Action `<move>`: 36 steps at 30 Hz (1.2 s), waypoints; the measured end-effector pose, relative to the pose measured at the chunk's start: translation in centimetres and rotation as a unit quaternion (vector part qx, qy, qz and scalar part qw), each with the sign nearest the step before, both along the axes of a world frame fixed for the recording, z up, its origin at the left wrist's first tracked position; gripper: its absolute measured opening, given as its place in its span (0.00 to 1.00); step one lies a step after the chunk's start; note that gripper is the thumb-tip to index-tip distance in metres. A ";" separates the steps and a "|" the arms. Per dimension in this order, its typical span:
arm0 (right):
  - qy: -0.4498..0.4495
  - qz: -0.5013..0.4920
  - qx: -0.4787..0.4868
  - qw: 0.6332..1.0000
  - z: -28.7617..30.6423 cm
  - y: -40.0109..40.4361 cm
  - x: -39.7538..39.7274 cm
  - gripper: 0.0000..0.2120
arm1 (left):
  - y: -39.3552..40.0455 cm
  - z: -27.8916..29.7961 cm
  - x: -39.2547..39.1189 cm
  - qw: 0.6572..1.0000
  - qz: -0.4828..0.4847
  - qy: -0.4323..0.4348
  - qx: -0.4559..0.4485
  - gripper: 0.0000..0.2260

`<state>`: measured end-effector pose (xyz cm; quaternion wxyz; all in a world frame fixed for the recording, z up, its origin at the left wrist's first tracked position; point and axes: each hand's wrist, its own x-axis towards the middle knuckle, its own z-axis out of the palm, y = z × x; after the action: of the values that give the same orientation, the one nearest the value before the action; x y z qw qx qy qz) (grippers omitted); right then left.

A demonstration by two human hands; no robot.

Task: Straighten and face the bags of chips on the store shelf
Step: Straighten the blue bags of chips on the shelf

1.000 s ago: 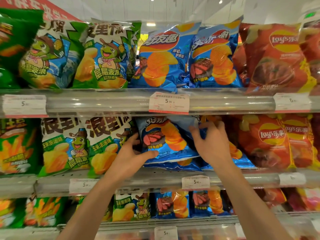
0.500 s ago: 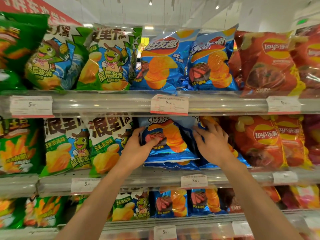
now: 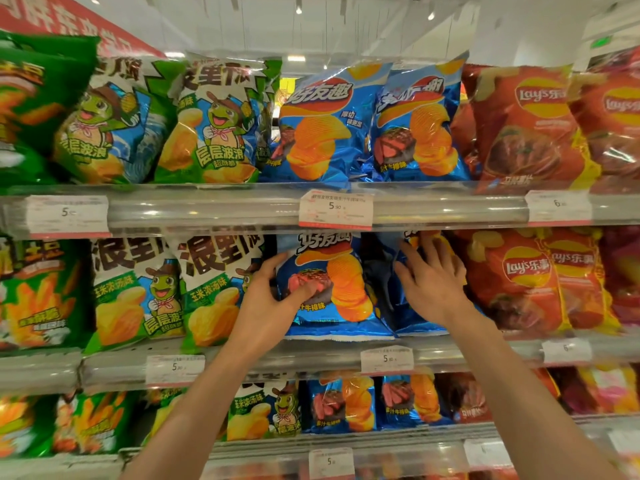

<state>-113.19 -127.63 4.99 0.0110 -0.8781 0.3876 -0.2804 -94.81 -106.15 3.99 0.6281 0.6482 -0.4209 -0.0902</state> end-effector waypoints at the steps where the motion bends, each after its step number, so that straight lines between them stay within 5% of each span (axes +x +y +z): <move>1: 0.007 -0.004 0.013 1.000 0.2 0.0 0.2 0.25 | 0.3 -0.1 0.0 1.000 -0.007 0.001 -0.004 0.25; 5: -0.015 0.027 -0.003 1.000 1.0 1.3 0.3 0.24 | 1.9 -0.4 0.1 1.000 -0.014 -0.006 -0.014 0.27; 9: -0.170 0.127 -0.022 0.977 1.3 5.7 0.8 0.20 | 4.0 -0.8 0.3 0.999 0.011 -0.038 -0.015 0.29; 14: -0.205 0.206 0.195 0.937 0.9 11.6 3.7 0.24 | 6.3 -1.4 0.5 0.998 0.026 -0.039 -0.032 0.30; 18: -0.188 0.259 0.231 0.919 0.2 13.7 5.4 0.22 | 7.6 -1.2 0.4 0.996 0.045 -0.040 -0.061 0.33; 21: -0.188 0.203 0.199 0.940 0.6 12.7 6.3 0.21 | 8.7 -1.3 1.2 0.994 0.074 -0.053 -0.067 0.33; 24: -0.048 0.041 0.167 0.984 1.1 9.9 6.8 0.32 | 9.7 -1.4 2.1 0.990 0.109 -0.058 -0.065 0.33; 28: 0.090 -0.017 0.252 0.963 0.3 7.8 7.5 0.47 | 10.6 -1.3 3.0 0.987 0.130 -0.072 -0.063 0.33; 36: -0.098 0.089 0.193 0.972 -1.7 7.7 8.1 0.42 | 11.2 -1.2 3.6 0.988 0.120 -0.069 -0.073 0.33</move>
<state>-105.10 -119.95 3.28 0.2431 -0.8588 0.3514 -0.2827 -91.17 -94.91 2.82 0.6496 0.6510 -0.3879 0.0614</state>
